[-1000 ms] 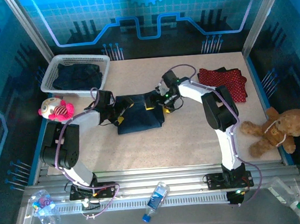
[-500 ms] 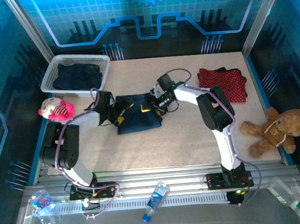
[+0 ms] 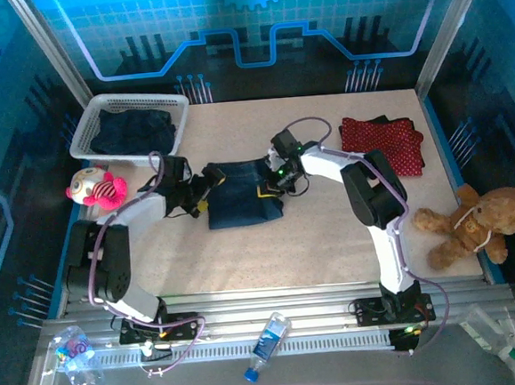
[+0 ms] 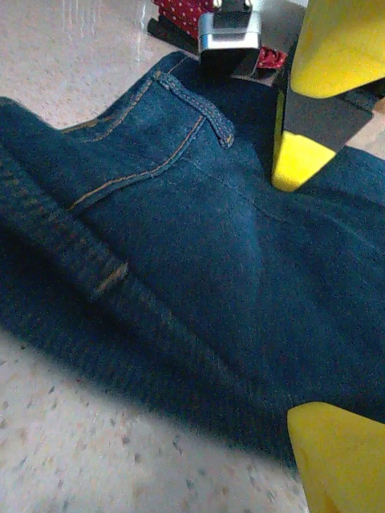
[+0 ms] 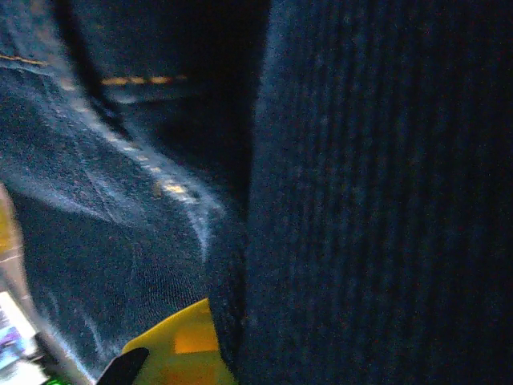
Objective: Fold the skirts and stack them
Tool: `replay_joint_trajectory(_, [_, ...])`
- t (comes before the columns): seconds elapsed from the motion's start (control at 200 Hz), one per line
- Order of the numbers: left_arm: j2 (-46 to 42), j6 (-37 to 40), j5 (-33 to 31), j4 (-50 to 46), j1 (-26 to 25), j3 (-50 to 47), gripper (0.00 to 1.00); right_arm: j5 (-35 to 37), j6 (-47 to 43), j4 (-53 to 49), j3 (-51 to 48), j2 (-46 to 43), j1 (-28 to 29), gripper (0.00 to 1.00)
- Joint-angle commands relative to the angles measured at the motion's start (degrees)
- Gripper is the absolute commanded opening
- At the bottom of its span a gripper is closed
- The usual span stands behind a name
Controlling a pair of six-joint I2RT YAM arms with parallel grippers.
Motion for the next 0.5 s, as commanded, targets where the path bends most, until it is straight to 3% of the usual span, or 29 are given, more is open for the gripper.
replay_joint_trajectory(0.0, [-6.24,3.36,-4.36,-6.85,1.72,1.91,0.99,17.74,-15.47,-15.92,6.28,-4.96,-1.85,0.00])
replay_joint_trajectory(0.21, [-8.80,3.35,-6.66,-8.09,4.06,1.65,0.99,33.30,-32.61,-33.20,19.26,-4.81,-5.56,0.00])
replay_joint_trajectory(0.49, [-5.58,1.23,-4.06,-6.67,4.38,2.75,0.99,47.59,-39.71,-47.82,38.78,2.42,-10.64,0.00])
